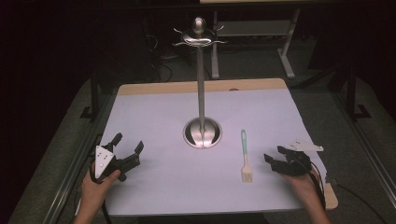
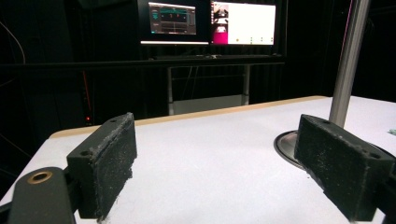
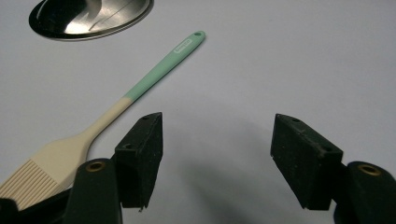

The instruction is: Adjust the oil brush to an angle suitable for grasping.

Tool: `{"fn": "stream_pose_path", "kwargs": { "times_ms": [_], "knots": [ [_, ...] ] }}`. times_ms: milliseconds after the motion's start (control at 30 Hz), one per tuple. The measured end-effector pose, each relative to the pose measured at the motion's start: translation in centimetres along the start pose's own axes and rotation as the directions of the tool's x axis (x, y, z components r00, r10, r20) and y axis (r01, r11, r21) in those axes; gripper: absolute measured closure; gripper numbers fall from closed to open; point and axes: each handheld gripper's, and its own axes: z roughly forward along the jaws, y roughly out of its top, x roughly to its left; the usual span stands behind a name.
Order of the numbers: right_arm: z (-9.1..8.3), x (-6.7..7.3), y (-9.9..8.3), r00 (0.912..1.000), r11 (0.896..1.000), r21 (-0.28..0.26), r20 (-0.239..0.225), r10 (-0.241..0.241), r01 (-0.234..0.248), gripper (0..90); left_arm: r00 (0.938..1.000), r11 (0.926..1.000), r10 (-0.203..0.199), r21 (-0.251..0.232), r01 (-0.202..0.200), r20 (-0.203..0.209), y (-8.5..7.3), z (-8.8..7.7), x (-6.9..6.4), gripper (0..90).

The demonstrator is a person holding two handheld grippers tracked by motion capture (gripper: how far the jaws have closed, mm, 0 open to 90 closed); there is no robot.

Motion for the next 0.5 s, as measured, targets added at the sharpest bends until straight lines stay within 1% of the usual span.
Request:
{"fn": "stream_pose_path", "kwargs": {
  "times_ms": [100,200,233,300,400,433,500],
  "knots": [
    [0.0,0.0,0.0,1.0000,1.000,0.005,0.000,0.006,-0.006,33.8,1.0000,1.0000,0.001,0.002,-0.001,0.000,0.0,0.0,0.0,12.7],
    [0.0,0.0,0.1,1.0000,1.000,0.005,0.005,0.004,-0.004,33.8,1.0000,1.0000,-0.004,-0.002,0.004,-0.001,0.0,0.0,0.0,12.7],
    [0.0,-0.1,0.3,0.9999,1.000,0.004,0.010,-0.009,0.009,33.9,1.0000,1.0000,-0.004,-0.002,0.004,0.000,0.0,0.0,0.0,12.7],
    [0.1,-0.1,0.3,1.0000,1.000,0.006,0.009,-0.004,0.003,34.1,1.0000,1.0000,-0.004,-0.001,0.004,0.000,0.0,0.0,0.0,12.7],
    [0.2,-0.1,0.6,1.0000,1.000,0.009,0.007,-0.007,0.007,36.5,1.0000,1.0000,0.000,-0.002,0.000,0.001,0.0,-0.1,0.0,12.7],
    [0.3,-0.1,0.9,0.9999,1.000,0.009,0.008,-0.007,0.007,40.5,1.0000,0.9999,-0.006,-0.008,0.006,0.001,0.0,-0.1,0.0,12.7],
    [0.5,-0.2,1.2,0.9999,1.000,0.007,0.010,-0.010,0.010,42.9,1.0000,0.9999,-0.006,-0.010,0.006,0.001,0.0,-0.1,0.0,12.7]
  ]
}}
